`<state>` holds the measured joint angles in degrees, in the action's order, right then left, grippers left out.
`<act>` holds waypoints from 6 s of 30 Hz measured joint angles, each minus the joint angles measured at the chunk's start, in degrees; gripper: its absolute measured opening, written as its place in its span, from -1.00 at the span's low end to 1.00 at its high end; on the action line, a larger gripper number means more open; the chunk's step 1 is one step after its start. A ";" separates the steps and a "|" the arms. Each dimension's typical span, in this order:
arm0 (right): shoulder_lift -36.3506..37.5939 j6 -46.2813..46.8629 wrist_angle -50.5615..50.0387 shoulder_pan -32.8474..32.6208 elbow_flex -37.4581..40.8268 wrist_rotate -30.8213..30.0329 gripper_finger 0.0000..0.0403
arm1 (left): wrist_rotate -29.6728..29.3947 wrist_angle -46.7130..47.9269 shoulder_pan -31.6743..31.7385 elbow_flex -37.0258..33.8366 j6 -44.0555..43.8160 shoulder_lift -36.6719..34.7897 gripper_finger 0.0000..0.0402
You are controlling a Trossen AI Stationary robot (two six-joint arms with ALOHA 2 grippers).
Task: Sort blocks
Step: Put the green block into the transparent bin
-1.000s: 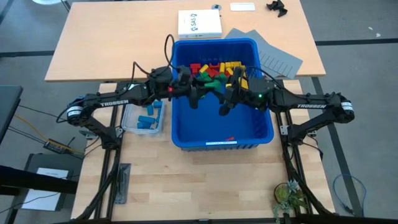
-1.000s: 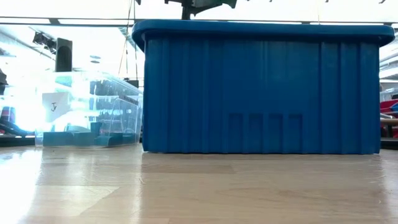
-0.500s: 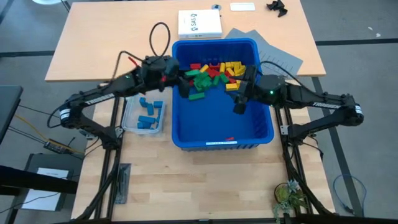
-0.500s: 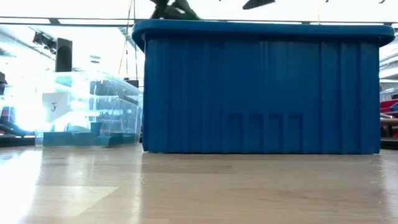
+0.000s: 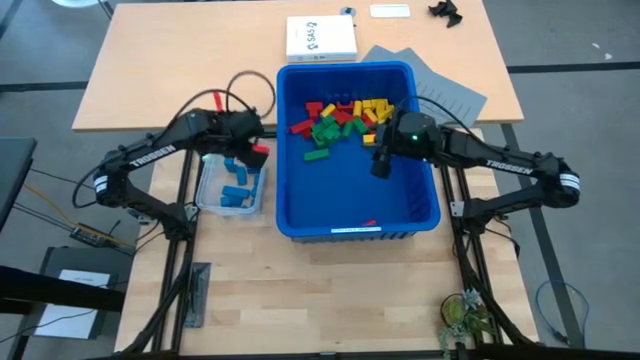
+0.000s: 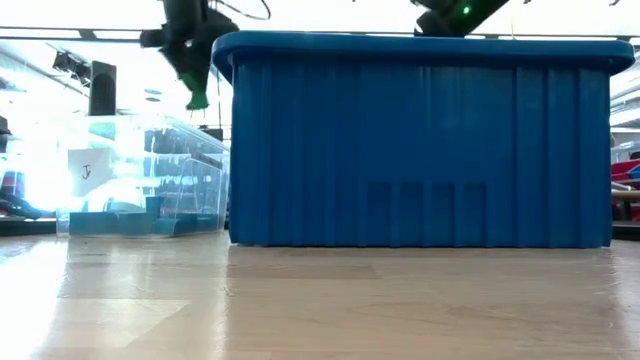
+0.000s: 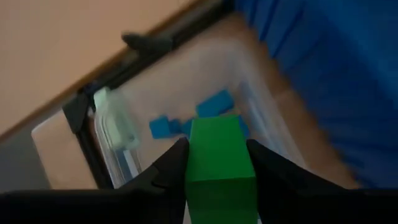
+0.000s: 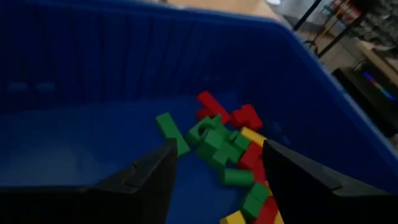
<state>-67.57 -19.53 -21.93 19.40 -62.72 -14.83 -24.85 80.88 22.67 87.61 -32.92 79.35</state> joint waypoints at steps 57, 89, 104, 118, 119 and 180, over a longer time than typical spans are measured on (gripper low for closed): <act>-49.18 10.09 21.03 17.99 -14.93 18.96 -0.14 | 1.10 -32.35 0.84 -2.62 22.05 0.57 0.24; -10.87 10.70 14.29 13.86 -14.95 54.04 -0.35 | 33.04 -70.79 -3.65 -2.64 29.76 4.23 0.24; -11.01 11.74 16.80 10.60 -14.91 55.28 -0.35 | 32.41 -74.27 -4.92 -2.67 34.16 9.49 0.14; -9.37 13.42 16.35 10.85 -14.86 50.34 0.51 | 25.10 -66.01 -4.73 -2.67 34.28 6.63 -0.31; -8.75 13.42 15.93 11.26 -14.86 49.69 0.55 | 22.83 -64.06 -4.69 -2.67 34.30 5.59 -0.31; -7.41 15.48 12.68 14.38 -14.89 42.44 0.70 | 12.10 -46.33 -2.74 1.36 34.28 1.70 0.41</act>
<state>-74.98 -4.05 -9.26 33.78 -77.60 27.62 -12.75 34.56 19.93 88.97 1.36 81.05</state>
